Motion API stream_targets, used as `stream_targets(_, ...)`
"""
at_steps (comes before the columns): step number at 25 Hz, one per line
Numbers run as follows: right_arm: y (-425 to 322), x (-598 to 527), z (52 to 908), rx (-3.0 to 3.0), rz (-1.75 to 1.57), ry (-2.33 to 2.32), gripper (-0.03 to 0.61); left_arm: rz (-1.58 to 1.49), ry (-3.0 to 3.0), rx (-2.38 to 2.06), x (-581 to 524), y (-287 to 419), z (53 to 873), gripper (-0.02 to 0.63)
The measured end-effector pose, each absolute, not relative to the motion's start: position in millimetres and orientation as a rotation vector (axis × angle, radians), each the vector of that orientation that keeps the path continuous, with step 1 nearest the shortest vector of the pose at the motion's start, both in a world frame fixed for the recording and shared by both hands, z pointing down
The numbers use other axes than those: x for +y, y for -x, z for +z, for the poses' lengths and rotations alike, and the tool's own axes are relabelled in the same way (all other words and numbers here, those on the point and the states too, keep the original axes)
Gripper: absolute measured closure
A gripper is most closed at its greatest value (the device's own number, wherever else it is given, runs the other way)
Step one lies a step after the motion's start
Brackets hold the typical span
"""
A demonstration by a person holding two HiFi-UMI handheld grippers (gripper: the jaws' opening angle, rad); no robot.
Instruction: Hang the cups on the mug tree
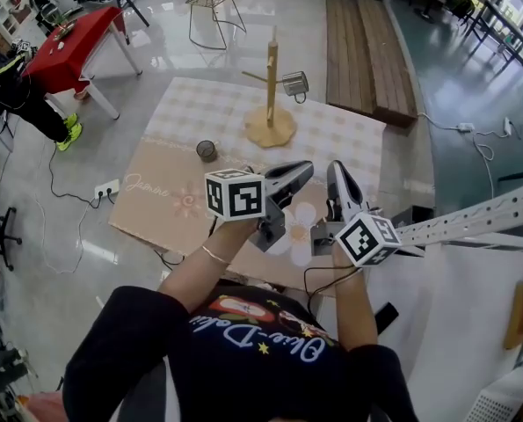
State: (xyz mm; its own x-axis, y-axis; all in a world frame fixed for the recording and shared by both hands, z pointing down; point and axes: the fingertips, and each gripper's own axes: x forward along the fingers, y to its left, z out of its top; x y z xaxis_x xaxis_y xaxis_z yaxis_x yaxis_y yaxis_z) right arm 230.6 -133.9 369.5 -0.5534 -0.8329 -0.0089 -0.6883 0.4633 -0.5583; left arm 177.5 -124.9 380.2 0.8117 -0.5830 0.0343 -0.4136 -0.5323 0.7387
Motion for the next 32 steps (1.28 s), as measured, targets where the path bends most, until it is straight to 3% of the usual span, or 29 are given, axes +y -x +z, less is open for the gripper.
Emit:
stream_targets(13, -230, -116, 355, 2.431, -0.656, 1.353, 0.568, -0.248, -2.277, -0.667, -116, -177, 375, 0.606)
stream_targets(32, -112, -93, 340, 2.561, -0.636, 1.213, 0.568, -0.170, -2.428, -0.938, -102, -43, 366, 0.606)
